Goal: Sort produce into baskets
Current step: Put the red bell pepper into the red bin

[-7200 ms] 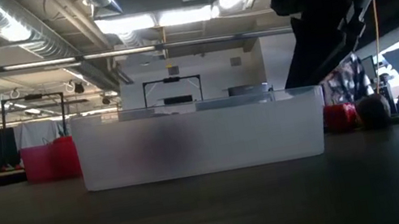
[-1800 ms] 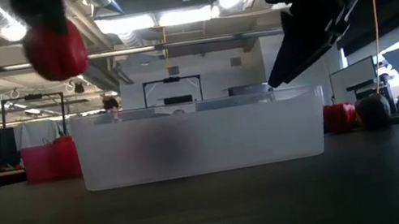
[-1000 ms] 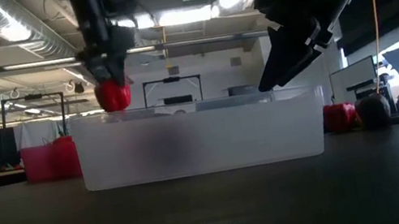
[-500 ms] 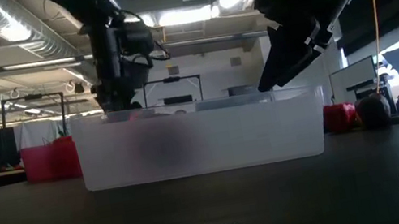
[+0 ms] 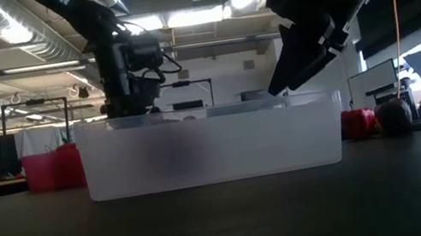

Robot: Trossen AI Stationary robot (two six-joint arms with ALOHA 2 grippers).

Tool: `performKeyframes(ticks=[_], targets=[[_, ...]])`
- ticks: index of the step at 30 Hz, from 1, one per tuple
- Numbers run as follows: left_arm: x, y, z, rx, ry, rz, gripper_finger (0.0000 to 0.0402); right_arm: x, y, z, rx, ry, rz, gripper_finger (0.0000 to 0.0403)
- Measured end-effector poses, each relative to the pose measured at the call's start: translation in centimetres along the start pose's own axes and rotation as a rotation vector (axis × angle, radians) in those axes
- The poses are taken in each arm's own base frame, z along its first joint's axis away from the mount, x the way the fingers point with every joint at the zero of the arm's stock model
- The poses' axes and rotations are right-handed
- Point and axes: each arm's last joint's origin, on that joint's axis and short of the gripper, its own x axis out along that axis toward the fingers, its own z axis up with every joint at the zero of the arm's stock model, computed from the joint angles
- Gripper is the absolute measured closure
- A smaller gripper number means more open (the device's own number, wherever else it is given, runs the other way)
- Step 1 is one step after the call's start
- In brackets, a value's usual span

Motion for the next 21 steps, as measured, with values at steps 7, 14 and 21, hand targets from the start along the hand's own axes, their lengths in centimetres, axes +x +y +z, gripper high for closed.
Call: performKeyframes(ticks=[7, 14, 21], targets=[[0.0, 0.0, 0.0, -0.045, -0.001, 0.0, 0.0019, 0.0, 0.1, 0.2, 0.01, -0.015, 0.01, 0.0111], [-0.1, 0.0, 0.0, 0.008, -0.003, 0.0, 0.0019, 0.0, 0.1, 0.2, -0.008, -0.015, 0.01, 0.0111], [-3.0, 0.4, -0.5, 0.003, -0.081, 0.004, 0.0018, 0.0, 0.1, 0.1, -0.012, -0.013, 0.01, 0.0111]])
